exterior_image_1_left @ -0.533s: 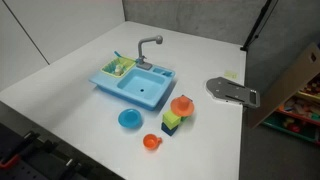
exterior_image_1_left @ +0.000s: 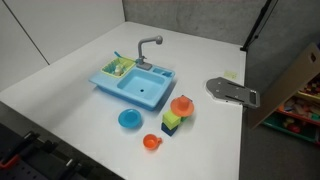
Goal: Pick up the orange cup and put it in the sink
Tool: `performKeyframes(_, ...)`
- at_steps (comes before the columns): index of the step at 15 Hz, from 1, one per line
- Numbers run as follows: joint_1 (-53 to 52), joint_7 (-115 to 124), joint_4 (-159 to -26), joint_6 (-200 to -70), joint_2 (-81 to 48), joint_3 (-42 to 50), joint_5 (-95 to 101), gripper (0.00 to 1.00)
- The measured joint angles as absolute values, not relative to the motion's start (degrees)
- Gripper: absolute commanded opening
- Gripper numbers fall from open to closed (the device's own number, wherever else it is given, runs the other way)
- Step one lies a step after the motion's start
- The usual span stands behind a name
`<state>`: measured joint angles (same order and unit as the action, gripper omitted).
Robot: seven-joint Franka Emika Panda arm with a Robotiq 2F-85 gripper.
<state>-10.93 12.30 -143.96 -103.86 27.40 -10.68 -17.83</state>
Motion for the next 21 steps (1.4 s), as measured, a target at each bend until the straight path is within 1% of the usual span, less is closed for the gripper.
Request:
performKeyframes(6, -8.9, 13.9, -140.0, -106.6, 21.6, -11.3, -12.6, 1.0)
performKeyframes(14, -5.9, 20.2, -129.2, -109.7, 10.0, -11.2, -2.6, 1.0)
performKeyframes(21, -2.8, 24.9, -125.4, -116.6, 4.7, -7.0, 3.4, 1.0)
